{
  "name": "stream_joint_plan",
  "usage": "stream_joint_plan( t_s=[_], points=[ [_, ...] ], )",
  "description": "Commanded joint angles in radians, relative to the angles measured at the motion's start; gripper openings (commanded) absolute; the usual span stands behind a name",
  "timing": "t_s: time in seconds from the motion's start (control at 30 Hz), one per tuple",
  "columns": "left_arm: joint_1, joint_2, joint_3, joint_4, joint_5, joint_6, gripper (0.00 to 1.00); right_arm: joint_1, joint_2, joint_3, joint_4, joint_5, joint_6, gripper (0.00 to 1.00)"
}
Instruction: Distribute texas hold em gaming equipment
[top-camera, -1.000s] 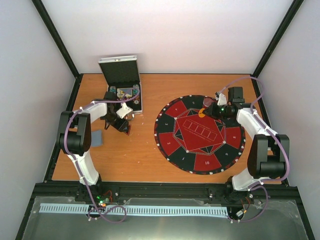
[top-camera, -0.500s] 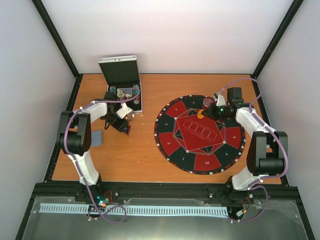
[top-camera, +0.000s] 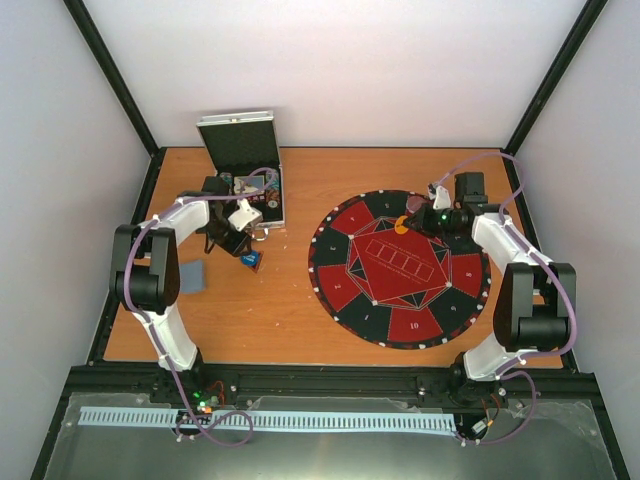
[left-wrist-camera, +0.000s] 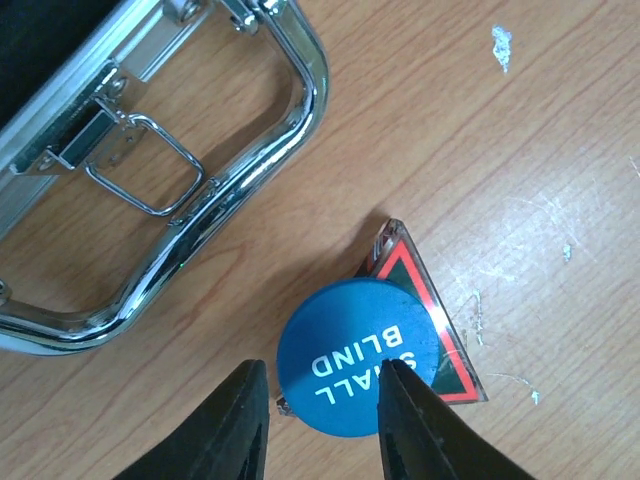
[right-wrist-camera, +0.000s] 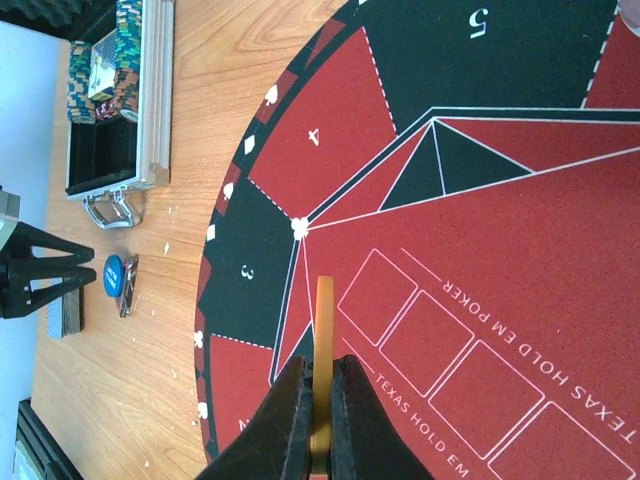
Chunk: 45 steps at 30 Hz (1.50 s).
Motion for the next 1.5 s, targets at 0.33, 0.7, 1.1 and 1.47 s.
stream_joint_plan(
  t_s=[0.33, 0.7, 1.1, 1.47],
  points=[
    [0.008, -0.023, -0.016, 0.042, 0.069, 0.083, 0.66, -0.006, 0.006, 0.025, 0.012, -0.019, -0.010, 0.03],
    [0.071, 0.053, 0.022, 0.019, 0.124, 0.317, 0.66, -0.006, 0.013, 0.026, 0.006, -0.039, -0.017, 0.03],
    [0.073, 0.044, 0.008, -0.027, 0.269, 0.411, 0.70, -0.006, 0.000, 0.034, 0.000, -0.055, -0.023, 0.03],
    [0.066, 0.079, 0.005, -0.032, 0.276, 0.407, 0.70, -0.006, 0.009, 0.044, -0.003, -0.058, -0.031, 0.03]
  ],
)
